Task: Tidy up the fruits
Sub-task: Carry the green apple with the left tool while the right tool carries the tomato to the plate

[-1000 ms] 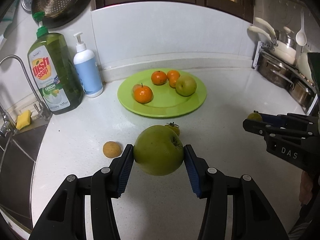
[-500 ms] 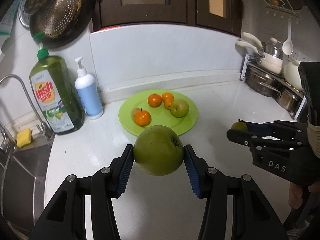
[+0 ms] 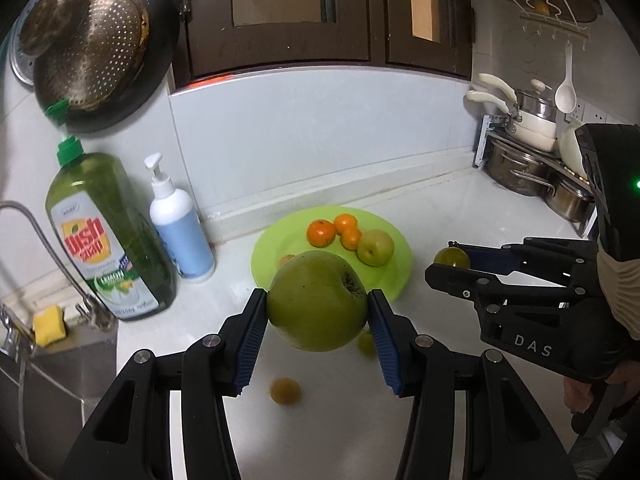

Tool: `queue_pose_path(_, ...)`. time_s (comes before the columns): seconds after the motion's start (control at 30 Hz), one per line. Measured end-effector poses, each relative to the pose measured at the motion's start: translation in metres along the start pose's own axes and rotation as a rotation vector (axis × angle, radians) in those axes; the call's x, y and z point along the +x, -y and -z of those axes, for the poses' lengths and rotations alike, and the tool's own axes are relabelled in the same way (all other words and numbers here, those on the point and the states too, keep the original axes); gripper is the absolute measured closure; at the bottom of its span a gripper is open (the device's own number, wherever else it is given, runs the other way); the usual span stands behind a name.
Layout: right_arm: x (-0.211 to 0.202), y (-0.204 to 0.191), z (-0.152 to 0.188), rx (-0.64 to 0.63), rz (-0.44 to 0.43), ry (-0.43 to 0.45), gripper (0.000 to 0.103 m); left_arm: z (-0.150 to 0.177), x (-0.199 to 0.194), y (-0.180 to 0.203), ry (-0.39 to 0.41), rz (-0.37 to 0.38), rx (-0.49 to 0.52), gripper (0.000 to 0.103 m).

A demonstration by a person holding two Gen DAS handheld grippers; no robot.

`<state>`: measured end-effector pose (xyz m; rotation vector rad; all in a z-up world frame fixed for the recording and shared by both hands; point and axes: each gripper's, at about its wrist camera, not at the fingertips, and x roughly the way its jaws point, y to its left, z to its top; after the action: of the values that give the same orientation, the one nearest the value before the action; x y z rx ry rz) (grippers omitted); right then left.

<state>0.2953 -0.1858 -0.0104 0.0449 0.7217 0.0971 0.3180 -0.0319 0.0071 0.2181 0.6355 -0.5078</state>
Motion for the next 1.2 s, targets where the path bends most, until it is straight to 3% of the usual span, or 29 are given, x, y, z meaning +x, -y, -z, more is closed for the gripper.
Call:
queue_pose_path(0.3, 0.031, -0.009, -0.033, -0.011, 0.020, 0.004, 0.073, -0.027, 0.031, -0.025, 0.001, 0.024, 0.047, 0.053)
queue_pose_path(0.6, 0.076, -0.006, -0.054, 0.007, 0.037, -0.029, 0.073, -0.048, 0.092, -0.046, -0.048, 0.071, 0.052, 0.053)
queue_pose_path(1.2, 0.141, 0.009, -0.067, 0.022, 0.047, -0.109, 0.073, -0.058, 0.178, -0.064, -0.165, 0.146, 0.052, 0.053)
